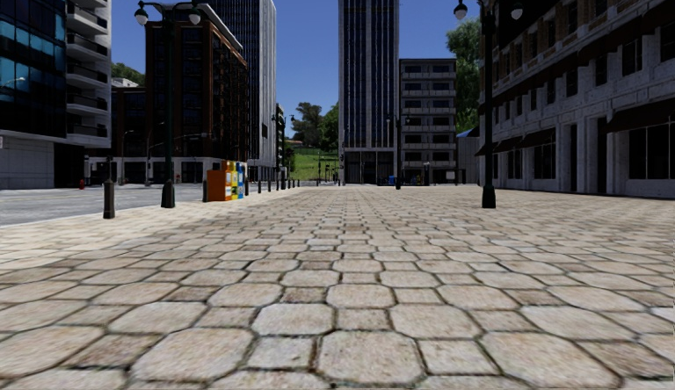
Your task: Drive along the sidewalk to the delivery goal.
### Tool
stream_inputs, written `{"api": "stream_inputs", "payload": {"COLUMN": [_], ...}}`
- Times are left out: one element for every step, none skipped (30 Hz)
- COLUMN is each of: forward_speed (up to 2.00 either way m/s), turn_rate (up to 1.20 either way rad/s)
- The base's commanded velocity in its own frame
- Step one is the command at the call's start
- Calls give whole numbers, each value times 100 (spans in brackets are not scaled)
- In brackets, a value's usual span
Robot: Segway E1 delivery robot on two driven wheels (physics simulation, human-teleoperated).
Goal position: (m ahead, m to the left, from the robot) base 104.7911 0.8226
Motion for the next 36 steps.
{"api": "stream_inputs", "payload": {"forward_speed": [128, 128, 128, 128, 128, 128, 188, 188, 200, 200, 200, 200, 200, 200, 200, 200, 200, 200, 200, 200, 200, 200, 200, 200, 200, 200, 200, 200, 200, 200, 200, 200, 200, 200, 200, 200], "turn_rate": [0, 0, 0, 0, 0, 0, 0, 0, 0, 0, 0, 0, 0, 0, 0, 0, 0, 0, 0, 0, 0, 0, 0, 0, 0, 0, 0, 0, 0, 0, 0, 0, -12, -21, -21, -24]}}
